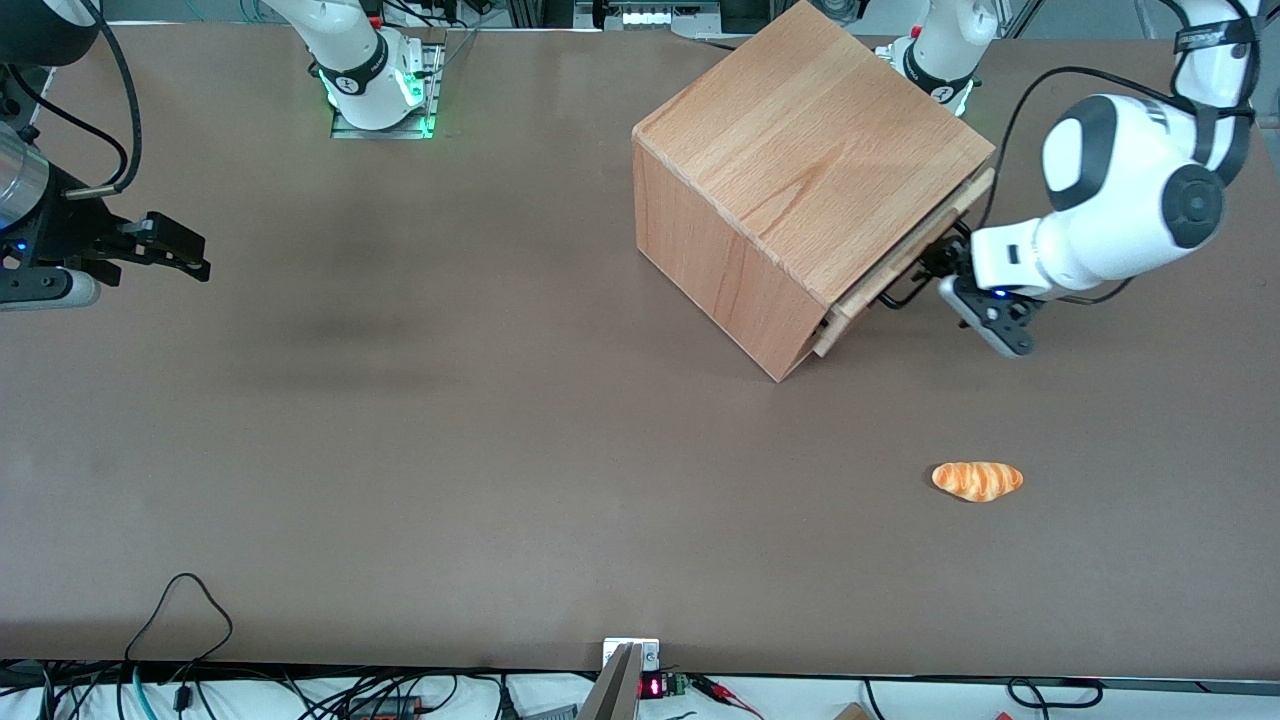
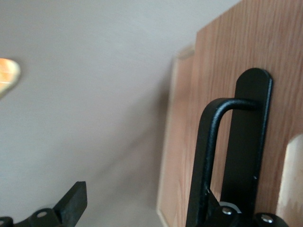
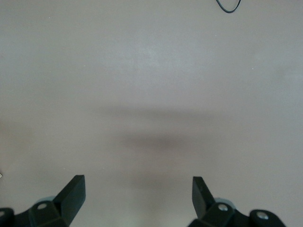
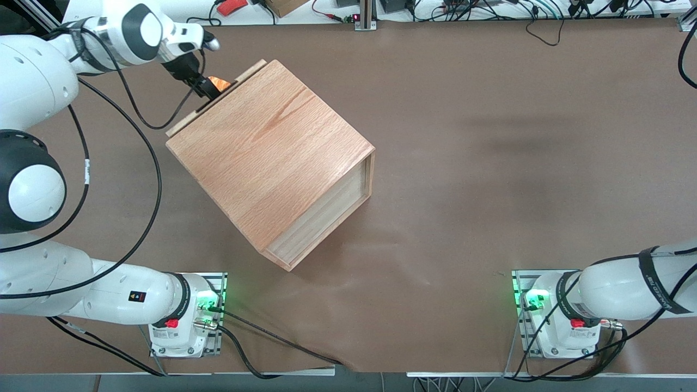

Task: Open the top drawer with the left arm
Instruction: 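Pull the handle with the left gripper, sliding the drawer out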

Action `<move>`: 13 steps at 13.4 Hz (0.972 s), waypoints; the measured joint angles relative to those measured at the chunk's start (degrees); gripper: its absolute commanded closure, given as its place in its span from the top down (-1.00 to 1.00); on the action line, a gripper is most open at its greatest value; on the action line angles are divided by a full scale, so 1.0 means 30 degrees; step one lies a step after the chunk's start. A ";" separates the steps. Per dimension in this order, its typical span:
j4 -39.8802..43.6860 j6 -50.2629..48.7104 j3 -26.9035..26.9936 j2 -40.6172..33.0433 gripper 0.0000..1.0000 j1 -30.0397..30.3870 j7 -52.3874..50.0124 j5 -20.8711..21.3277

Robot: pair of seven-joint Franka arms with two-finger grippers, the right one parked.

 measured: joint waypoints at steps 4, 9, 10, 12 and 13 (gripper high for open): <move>0.0327 0.2910 0.1779 0.0381 1.00 0.0051 -0.0002 -0.0183; 0.2106 0.3839 0.3590 0.1773 1.00 0.0037 -0.0008 0.0474; 0.2437 0.3845 0.3771 0.2045 1.00 0.0039 -0.0007 0.0474; 0.2742 0.3756 0.3871 0.2249 1.00 0.0037 -0.0006 0.0475; 0.2780 0.3741 0.3872 0.2241 1.00 0.0036 -0.0072 0.0472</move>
